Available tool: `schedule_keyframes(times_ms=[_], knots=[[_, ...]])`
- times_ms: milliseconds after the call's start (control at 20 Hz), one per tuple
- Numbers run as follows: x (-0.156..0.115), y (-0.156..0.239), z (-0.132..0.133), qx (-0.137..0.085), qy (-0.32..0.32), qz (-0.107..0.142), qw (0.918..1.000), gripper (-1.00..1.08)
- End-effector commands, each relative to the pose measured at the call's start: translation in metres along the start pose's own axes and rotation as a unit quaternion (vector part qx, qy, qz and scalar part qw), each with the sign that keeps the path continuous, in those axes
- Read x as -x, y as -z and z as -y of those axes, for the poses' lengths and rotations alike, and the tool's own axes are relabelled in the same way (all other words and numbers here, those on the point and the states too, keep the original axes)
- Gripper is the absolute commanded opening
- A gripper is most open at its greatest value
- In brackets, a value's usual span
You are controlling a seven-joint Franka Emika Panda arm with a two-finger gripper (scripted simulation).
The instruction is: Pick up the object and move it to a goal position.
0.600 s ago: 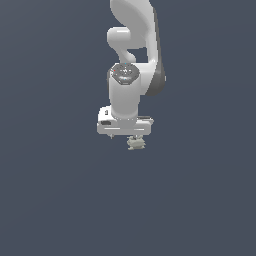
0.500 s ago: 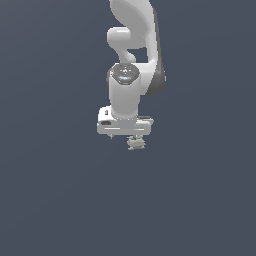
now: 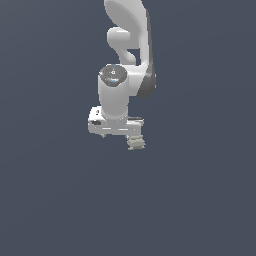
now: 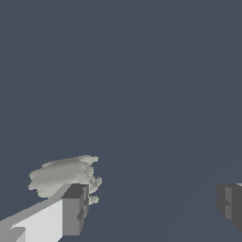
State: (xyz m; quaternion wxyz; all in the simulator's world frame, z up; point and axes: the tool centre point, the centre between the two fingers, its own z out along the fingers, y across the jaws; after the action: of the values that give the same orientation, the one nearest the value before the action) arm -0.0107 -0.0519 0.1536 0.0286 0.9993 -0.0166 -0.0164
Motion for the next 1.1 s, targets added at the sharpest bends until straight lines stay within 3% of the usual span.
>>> schedule_keyframes(times_ms=[0, 650, 1050], knots=[[0.000, 0.000, -0.002, 0.001, 0.001, 0.000, 1.0000, 1.00], [0.003, -0.005, 0.008, -0.003, -0.053, -0.001, 0.9986, 1.00], [0.007, -0.013, 0.022, -0.009, -0.138, -0.002, 0.9904, 1.00]])
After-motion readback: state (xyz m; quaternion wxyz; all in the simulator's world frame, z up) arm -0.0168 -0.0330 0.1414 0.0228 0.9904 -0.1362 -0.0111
